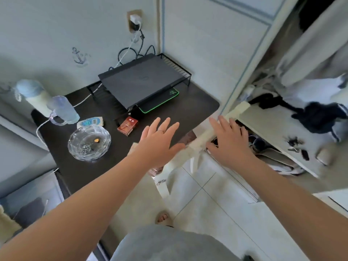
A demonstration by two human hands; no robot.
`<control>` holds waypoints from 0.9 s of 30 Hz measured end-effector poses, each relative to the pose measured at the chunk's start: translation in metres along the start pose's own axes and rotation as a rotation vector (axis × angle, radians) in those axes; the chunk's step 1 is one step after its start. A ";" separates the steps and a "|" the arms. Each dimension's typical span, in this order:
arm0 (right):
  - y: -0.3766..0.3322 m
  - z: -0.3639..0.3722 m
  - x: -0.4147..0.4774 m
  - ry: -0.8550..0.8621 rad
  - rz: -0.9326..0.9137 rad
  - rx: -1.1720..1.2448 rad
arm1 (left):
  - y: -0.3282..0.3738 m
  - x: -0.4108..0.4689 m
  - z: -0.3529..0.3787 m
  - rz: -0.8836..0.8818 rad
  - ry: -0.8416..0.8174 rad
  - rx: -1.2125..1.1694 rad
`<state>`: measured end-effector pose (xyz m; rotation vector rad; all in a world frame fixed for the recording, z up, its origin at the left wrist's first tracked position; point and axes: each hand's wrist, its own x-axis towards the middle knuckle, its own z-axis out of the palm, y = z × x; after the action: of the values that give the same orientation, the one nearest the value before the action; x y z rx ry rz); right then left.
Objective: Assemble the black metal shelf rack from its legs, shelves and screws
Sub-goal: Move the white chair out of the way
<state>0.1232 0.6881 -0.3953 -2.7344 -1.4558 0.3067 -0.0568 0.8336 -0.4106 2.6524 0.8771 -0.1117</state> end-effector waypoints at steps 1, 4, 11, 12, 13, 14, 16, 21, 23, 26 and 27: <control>0.008 0.000 -0.013 0.016 0.032 0.017 | 0.010 -0.004 0.001 0.033 -0.006 0.022; 0.030 0.006 -0.055 0.049 0.092 0.040 | 0.036 -0.022 0.009 0.126 0.010 0.072; 0.068 0.048 -0.152 0.024 0.244 0.029 | 0.079 -0.097 0.043 0.300 -0.093 0.109; 0.071 0.052 -0.165 0.007 0.272 0.036 | 0.084 -0.100 0.047 0.307 -0.123 0.121; 0.074 0.056 -0.174 -0.009 0.296 0.040 | 0.088 -0.102 0.052 0.317 -0.139 0.130; 0.077 0.059 -0.182 -0.019 0.315 0.042 | 0.094 -0.101 0.057 0.334 -0.144 0.134; 0.087 0.068 -0.192 -0.022 0.365 0.053 | 0.105 -0.093 0.071 0.381 -0.163 0.135; 0.122 0.130 -0.189 -0.042 0.513 0.091 | 0.124 -0.034 0.136 0.500 -0.262 0.150; 0.142 0.181 -0.175 -0.046 0.533 0.070 | 0.128 0.004 0.187 0.546 -0.244 0.150; 0.178 0.274 -0.146 -0.046 0.580 0.054 | 0.129 0.067 0.282 0.652 -0.193 0.225; 0.190 0.305 -0.139 -0.045 0.603 0.055 | 0.128 0.086 0.314 0.691 -0.175 0.242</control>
<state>0.1468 0.4464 -0.6939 -3.0658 -0.5758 0.4107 0.0988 0.6774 -0.6819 2.9459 -0.1401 -0.2827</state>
